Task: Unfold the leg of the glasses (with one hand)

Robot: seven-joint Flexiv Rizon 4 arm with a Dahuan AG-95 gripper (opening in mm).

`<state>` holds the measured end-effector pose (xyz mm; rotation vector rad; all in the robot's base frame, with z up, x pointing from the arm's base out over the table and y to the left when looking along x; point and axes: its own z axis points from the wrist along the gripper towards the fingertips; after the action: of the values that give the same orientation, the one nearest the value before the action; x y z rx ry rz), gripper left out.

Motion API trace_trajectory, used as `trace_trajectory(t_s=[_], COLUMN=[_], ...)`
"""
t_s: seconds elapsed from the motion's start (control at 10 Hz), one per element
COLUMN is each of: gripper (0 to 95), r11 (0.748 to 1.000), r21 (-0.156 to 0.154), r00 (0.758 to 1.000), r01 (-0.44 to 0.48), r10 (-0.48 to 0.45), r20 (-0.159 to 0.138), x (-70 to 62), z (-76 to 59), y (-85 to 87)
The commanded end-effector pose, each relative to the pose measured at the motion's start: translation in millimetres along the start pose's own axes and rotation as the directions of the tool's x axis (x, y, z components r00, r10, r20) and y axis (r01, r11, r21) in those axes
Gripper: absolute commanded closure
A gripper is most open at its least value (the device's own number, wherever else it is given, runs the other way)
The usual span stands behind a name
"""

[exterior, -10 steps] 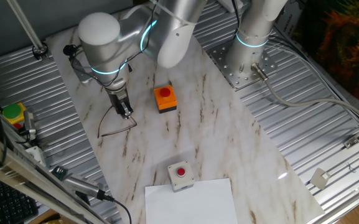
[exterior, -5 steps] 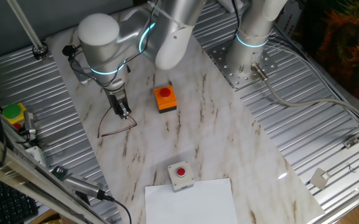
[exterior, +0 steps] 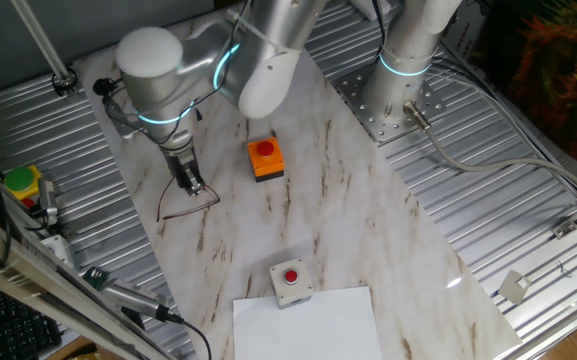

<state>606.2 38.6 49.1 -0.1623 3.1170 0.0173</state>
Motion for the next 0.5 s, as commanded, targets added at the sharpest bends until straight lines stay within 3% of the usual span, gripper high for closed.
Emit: trace_trajectory(t_s=[0.1, 0.5], gripper=[76.0, 76.0], r11=[1.0, 1.0], r21=[-0.001, -0.009], r00=[1.0, 1.0], r01=[0.018, 0.026], r10=[-0.018, -0.026], r20=[0.001, -0.016], x=[-3.1, -5.4], z=[4.3, 9.1], y=[-2.2, -4.3])
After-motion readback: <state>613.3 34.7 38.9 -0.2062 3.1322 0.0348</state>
